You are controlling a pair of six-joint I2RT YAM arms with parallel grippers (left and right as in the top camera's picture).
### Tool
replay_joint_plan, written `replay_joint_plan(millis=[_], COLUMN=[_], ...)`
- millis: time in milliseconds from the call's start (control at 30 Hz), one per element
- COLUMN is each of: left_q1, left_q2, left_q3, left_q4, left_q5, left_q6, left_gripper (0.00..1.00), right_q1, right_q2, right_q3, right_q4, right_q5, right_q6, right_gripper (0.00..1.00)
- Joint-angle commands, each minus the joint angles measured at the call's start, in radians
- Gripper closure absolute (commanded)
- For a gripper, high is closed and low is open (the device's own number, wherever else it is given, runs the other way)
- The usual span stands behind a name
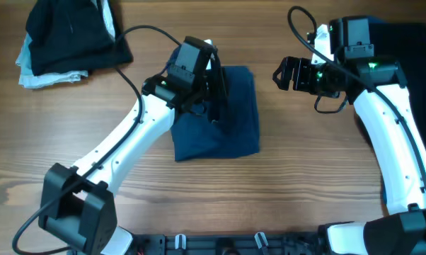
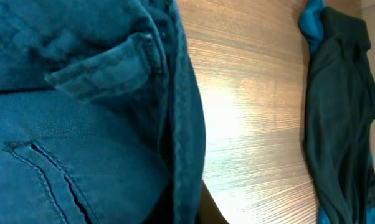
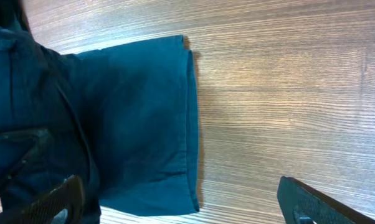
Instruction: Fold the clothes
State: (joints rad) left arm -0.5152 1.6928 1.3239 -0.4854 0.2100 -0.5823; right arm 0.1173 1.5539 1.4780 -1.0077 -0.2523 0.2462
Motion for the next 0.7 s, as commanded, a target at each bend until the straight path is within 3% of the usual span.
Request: replay_joint_plan(millis=[0, 467, 600, 633, 667], left_q1=[-0.007, -0.079, -0.079, -0.079, -0.079], left_q2=[0.031, 0.124, 0.126, 0.126, 0.126], left_q3=[0.02, 0.02, 0.02, 0.02, 0.02], left_q4=[-0.002, 0.001, 0.001, 0.002, 0.004], left_q5=[0.017, 0.016, 0.016, 0.016, 0.017], left_q6=[-0.01, -0.01, -0.01, -0.009, -0.009], left_gripper=[0.96, 0.95, 0.68, 0.32, 0.23], right_q1=[0.003, 0.003, 0.003, 0.003, 0.003], right_q2=[0.008, 0.008, 0.008, 0.008, 0.008], right_q3=[-0.001, -0.001, -0.001, -0.001, -0.001], right_q4=[0.003, 0.002, 0.002, 0.002, 0.002], right_q5=[0.021, 0.02, 0.02, 0.02, 0.02], right_q6=[0.018, 0.019, 0.018, 0.018, 0.018], right_gripper=[0.0, 0.0, 0.0, 0.0, 0.0])
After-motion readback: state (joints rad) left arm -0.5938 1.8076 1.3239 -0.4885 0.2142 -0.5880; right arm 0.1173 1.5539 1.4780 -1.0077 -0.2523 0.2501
